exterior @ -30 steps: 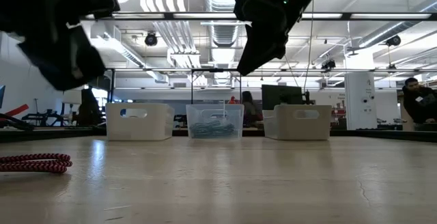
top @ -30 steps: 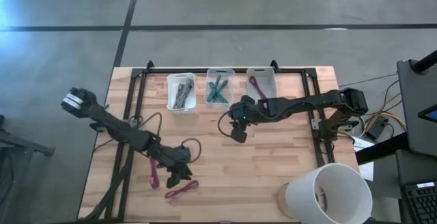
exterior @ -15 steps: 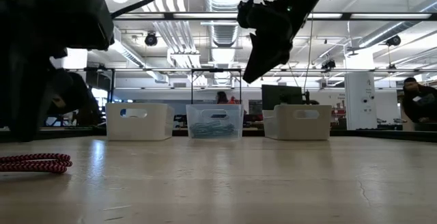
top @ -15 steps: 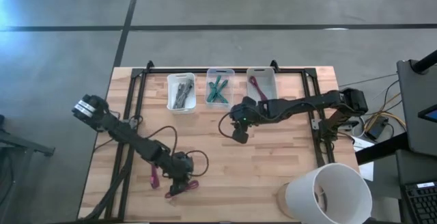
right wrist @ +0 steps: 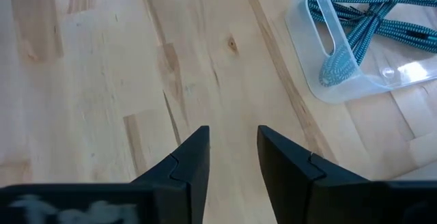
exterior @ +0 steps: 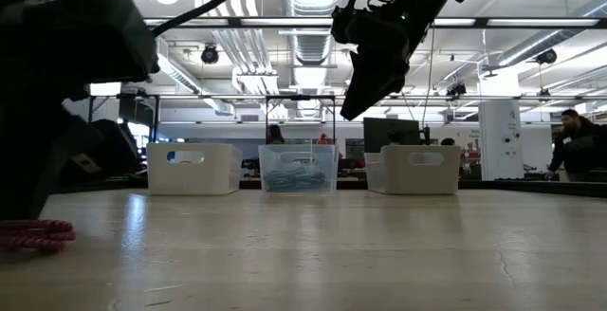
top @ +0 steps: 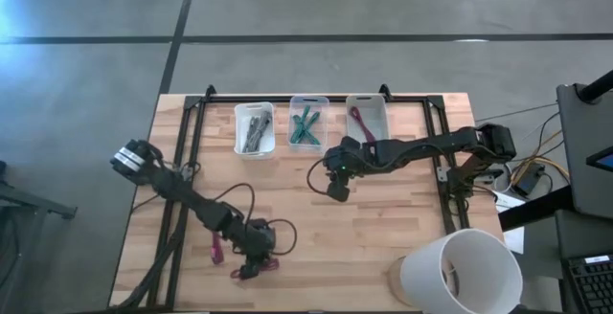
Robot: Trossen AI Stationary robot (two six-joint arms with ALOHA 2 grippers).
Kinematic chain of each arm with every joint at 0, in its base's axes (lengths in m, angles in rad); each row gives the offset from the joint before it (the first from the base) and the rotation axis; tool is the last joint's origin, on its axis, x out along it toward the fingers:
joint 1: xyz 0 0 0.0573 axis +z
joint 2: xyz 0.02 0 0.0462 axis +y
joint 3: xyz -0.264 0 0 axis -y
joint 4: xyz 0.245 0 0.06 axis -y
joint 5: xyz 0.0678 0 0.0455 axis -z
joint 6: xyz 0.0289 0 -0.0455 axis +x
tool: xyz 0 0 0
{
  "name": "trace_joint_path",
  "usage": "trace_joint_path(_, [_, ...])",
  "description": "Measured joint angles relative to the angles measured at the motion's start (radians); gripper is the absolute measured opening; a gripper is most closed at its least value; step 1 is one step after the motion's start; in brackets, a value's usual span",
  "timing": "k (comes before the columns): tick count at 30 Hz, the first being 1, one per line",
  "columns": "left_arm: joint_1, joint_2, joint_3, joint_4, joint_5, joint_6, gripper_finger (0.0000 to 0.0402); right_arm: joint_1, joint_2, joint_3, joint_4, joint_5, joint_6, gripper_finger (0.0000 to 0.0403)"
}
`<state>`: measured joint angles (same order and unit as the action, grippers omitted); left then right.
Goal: Pick & Place USB Port
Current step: Put the right pink charger cable into the gray bin
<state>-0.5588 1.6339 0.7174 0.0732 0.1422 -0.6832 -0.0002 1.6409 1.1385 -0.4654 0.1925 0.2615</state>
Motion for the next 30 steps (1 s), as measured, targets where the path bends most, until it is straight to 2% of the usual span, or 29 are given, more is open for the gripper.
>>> trace_joint_path(12, [-0.012,0.099,0.000,0.006,-0.030,0.111,0.0102,0.000,0.000,0.000,0.000,0.000,0.000,0.0113])
trace_joint_path(17, [-0.013,0.098,0.000,0.007,-0.034,0.179,0.0063,0.000,0.000,0.000,0.000,0.000,0.000,0.0111])
trace_joint_path(21, [-0.012,0.081,0.000,0.008,-0.096,0.185,0.0010,0.000,0.000,0.000,0.001,0.000,0.000,0.0104])
trace_joint_path(30, [0.043,-0.052,0.002,0.021,-0.272,0.215,0.0003,0.022,-0.024,0.009,0.013,0.000,-0.070,0.0092])
